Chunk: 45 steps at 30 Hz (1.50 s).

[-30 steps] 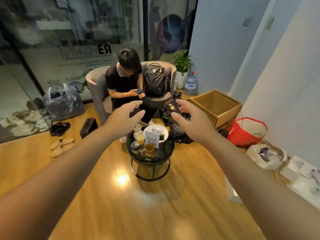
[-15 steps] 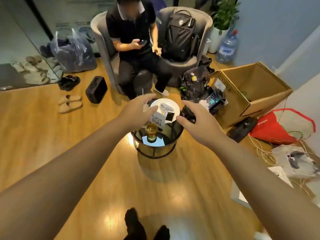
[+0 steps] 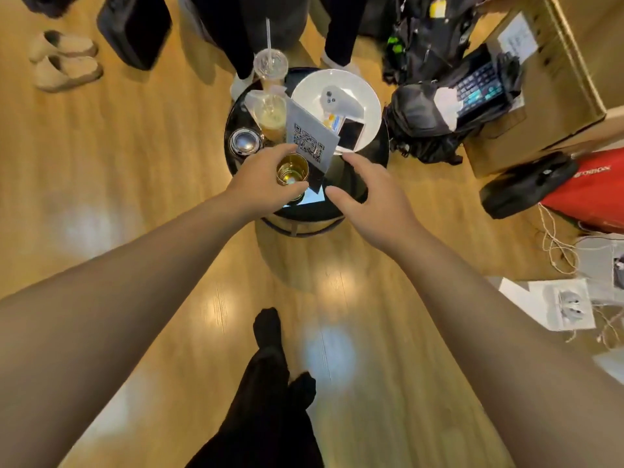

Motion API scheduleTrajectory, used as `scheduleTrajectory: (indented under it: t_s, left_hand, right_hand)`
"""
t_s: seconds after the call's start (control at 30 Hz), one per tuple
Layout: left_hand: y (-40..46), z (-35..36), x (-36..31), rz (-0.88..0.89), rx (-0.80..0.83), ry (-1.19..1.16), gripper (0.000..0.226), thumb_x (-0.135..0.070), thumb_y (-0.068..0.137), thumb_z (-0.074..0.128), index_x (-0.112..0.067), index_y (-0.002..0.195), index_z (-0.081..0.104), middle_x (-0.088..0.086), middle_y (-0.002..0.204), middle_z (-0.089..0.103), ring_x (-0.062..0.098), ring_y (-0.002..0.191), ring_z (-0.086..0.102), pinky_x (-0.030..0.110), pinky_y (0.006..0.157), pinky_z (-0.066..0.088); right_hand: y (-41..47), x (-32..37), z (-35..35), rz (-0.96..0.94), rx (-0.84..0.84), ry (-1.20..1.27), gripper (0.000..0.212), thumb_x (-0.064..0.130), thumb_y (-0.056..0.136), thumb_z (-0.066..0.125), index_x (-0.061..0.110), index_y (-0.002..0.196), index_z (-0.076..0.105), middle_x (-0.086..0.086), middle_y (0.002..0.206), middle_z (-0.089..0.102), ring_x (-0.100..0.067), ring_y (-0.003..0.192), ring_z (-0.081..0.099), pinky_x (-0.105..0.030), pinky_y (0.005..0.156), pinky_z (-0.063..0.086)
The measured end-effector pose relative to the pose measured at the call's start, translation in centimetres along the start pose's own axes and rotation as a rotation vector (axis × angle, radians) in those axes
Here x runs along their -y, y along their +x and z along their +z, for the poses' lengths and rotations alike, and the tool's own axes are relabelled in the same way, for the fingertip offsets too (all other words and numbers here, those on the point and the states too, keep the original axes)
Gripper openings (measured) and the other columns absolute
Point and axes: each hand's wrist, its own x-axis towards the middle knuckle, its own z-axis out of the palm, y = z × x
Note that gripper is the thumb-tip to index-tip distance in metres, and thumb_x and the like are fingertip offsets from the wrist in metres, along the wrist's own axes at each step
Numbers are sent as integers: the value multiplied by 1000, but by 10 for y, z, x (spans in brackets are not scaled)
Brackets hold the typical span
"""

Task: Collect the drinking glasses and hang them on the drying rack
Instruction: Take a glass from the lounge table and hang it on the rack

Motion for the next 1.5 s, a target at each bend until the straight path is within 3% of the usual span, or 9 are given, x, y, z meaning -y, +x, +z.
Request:
scheduleTrajectory:
  t_s: [0.13,0.33,0.57,0.77,0.93,1.1,1.23,1.43,1.5]
  left_hand:
    - [33,27,37,-16,-37,44,80,-47,82,77,-25,151,44,1,147,52,23,137,44,26,97,33]
    - [77,56,72,-18,-33,49,90,-49,78,80,-26,154,38,1,152,44,26,142,35,42,111,35]
    - [111,86,98,-38,-26,128,101,-55,73,82,-27,156,31,4,159,35,29,147,27,51,114,37]
    - [123,116,115,-65,6,181,106,-59,70,82,-31,156,26,5,162,28,33,149,24,56,111,40]
    - [134,133,123,-68,-67,186,105,-53,68,87,-34,153,29,5,153,35,32,139,38,48,103,48]
    - [143,134,122,-87,-98,111,91,-40,65,92,-38,138,37,2,140,44,26,123,54,41,94,56]
    - [136,121,116,-98,-119,62,87,-40,63,92,-36,135,43,-2,133,51,19,118,55,34,93,53]
    - [113,56,68,-14,-199,-53,84,-47,61,91,-35,132,49,-16,118,53,1,104,49,9,77,37]
    - [102,23,38,35,-212,-37,84,-49,62,91,-37,132,48,-19,116,52,0,103,51,8,77,41]
  right_hand:
    - [37,-22,28,56,13,24,69,47,99,66,31,159,39,-2,154,50,-19,140,46,-28,94,41]
    - [80,-47,63,72,8,82,70,49,97,67,33,159,37,1,154,48,-15,140,45,-27,95,40]
    - [113,-70,95,94,7,105,71,47,98,68,33,160,36,2,157,46,-13,139,44,-10,80,32]
    - [125,-90,116,86,16,119,72,46,96,70,35,159,37,3,158,45,-14,140,44,-26,94,38]
    - [131,-110,131,56,15,100,71,51,94,69,39,157,38,5,155,47,-2,126,41,-16,81,36]
    - [136,-122,130,82,-4,168,71,51,94,70,40,156,38,5,156,46,-7,130,43,-22,87,39]
    - [141,-117,118,165,8,342,72,49,92,76,43,154,40,5,153,50,-8,125,46,-16,75,40]
    - [138,-83,84,79,163,333,93,37,84,87,42,158,32,2,160,43,-20,144,42,-34,98,43]
    - [133,-60,65,18,203,322,99,39,81,90,44,159,28,4,161,40,-19,146,40,-32,98,42]
